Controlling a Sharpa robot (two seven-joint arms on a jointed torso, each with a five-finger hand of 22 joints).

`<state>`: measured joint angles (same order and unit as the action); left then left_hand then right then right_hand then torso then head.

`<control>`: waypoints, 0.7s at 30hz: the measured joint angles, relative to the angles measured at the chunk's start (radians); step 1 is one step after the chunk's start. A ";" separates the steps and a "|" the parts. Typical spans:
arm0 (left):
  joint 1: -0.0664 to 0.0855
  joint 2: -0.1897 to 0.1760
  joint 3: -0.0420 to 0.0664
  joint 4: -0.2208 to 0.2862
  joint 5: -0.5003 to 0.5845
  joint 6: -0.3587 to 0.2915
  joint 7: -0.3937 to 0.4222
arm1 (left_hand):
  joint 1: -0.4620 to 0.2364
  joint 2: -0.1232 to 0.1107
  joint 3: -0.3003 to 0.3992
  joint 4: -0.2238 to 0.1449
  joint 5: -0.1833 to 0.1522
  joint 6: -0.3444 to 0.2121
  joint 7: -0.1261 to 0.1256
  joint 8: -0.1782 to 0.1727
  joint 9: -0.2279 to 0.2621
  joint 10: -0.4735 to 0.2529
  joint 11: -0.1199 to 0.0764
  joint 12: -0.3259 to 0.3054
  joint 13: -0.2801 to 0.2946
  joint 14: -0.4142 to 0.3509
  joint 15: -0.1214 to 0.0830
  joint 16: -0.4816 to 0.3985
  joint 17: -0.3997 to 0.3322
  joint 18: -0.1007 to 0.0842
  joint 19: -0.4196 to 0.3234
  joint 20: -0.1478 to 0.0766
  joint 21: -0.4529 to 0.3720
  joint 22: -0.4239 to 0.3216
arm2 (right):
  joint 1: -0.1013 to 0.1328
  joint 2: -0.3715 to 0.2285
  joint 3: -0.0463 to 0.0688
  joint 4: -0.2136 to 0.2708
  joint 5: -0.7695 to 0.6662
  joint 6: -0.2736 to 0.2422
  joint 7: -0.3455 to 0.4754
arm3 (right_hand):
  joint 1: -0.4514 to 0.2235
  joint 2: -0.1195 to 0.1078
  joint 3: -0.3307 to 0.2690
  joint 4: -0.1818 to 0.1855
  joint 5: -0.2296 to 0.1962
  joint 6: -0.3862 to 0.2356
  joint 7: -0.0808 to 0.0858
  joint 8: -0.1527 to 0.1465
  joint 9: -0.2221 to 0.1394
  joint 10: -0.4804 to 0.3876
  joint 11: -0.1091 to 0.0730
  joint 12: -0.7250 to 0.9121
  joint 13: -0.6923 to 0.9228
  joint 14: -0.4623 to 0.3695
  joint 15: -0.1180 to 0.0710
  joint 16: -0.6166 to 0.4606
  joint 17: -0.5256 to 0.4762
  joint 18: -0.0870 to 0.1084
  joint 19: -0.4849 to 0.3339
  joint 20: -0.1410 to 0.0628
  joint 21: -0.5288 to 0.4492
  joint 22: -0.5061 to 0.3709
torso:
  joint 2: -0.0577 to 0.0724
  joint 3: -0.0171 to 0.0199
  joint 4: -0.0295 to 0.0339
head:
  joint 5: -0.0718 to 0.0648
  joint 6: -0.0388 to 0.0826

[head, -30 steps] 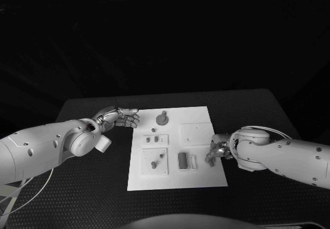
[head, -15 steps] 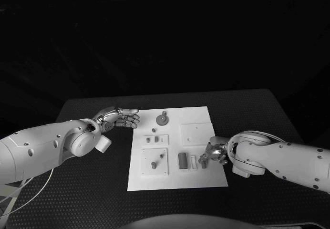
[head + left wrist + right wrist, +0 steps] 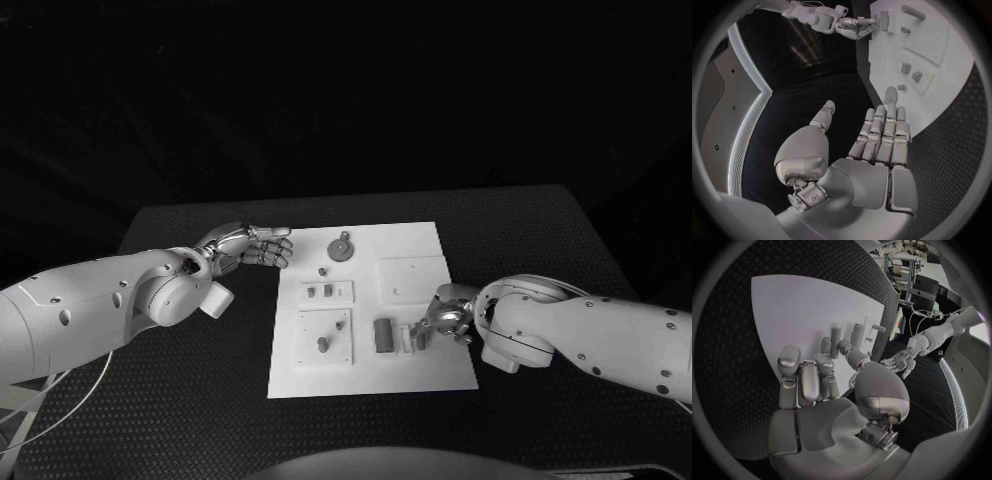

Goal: Assemble the parts on the task board

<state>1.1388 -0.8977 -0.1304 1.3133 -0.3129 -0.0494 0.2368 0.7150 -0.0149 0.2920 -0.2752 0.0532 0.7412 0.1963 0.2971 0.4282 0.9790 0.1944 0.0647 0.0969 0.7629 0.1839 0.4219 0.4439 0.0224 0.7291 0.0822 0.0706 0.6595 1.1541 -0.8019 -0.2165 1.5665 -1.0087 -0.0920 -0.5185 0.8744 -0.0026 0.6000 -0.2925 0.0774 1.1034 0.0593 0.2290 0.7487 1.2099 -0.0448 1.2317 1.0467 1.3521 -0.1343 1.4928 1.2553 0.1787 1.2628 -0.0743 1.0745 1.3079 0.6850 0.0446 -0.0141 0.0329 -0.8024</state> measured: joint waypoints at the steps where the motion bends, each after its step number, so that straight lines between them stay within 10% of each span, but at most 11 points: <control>1: 0.000 0.000 0.000 0.000 0.000 0.000 0.000 | 0.000 0.000 0.000 0.000 0.000 0.000 0.000 0.000 0.000 0.000 0.000 0.000 0.000 0.000 0.000 0.000 0.000 0.000 0.000 0.000 0.000 0.000 | 0.000 0.001 0.000 0.000 0.002 -0.002 0.000 | 0.000 0.000 0.000 0.000 0.000 0.000 0.000 0.000 0.000 0.000 0.000 0.000 0.000 0.001 0.001 0.000 0.000 0.000 0.000 0.000 0.000 0.000 | 0.000 0.0000 0.0000 | 0.000 0.000; 21: 0.000 0.002 0.000 0.000 0.000 0.005 -0.003 | 0.000 0.000 0.002 -0.002 0.000 0.000 0.000 0.000 0.000 0.000 0.000 0.000 0.000 0.000 0.000 0.000 0.001 0.000 -0.004 0.004 0.000 0.000 | -0.002 0.050 0.000 -0.021 0.016 -0.002 0.007 | -0.004 -0.004 0.000 0.000 -0.001 0.002 -0.002 -0.003 -0.001 0.000 0.000 0.000 -0.003 -0.002 -0.002 0.000 -0.005 0.000 0.000 0.000 0.000 0.000 | 0.000 -0.0010 0.0005 | -0.002 0.000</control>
<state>1.1388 -0.8956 -0.1305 1.3133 -0.3131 -0.0444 0.2334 0.7150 -0.0149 0.2942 -0.2774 0.0532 0.7412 0.1963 0.2972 0.4280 0.9790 0.1944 0.0647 0.0970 0.7629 0.1838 0.4219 0.4447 0.0225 0.7255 0.0858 0.0706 0.6595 1.1521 -0.7522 -0.2164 1.5458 -0.9929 -0.0942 -0.5117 0.8701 -0.0069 0.5999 -0.2925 0.0764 1.1055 0.0573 0.2261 0.7482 1.2099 -0.0449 1.2315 1.0438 1.3498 -0.1367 1.4928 1.2508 0.1790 1.2627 -0.0742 1.0745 1.3077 0.6851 0.0436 -0.0136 0.0314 -0.8028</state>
